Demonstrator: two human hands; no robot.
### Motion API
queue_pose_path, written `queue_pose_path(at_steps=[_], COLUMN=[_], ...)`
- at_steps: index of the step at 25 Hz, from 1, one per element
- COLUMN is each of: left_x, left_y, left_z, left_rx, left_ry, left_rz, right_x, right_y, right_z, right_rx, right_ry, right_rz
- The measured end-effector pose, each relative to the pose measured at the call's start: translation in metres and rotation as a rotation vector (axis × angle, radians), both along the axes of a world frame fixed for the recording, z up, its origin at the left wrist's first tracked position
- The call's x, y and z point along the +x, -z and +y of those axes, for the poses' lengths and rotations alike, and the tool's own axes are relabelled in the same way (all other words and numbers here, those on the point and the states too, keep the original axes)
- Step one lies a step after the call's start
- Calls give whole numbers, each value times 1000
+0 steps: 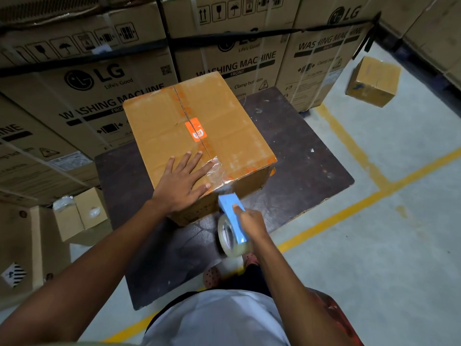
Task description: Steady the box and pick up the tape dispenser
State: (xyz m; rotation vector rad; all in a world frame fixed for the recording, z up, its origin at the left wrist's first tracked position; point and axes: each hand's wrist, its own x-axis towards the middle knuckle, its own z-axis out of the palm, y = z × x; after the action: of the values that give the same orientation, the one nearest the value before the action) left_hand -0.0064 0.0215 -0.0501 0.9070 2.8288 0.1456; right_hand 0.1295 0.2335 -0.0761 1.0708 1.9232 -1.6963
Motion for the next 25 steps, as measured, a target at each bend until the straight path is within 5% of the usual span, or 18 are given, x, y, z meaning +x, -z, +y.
queue_pose_path(at_steps=[25], left_x=[6], left_y=[-1], left_z=[42], left_rx=[-73], left_ry=[-220], left_rz=[-30], right_x=[17], right_y=[-26], right_z=[51], right_rx=[-136], right_ry=[84], right_rz=[222])
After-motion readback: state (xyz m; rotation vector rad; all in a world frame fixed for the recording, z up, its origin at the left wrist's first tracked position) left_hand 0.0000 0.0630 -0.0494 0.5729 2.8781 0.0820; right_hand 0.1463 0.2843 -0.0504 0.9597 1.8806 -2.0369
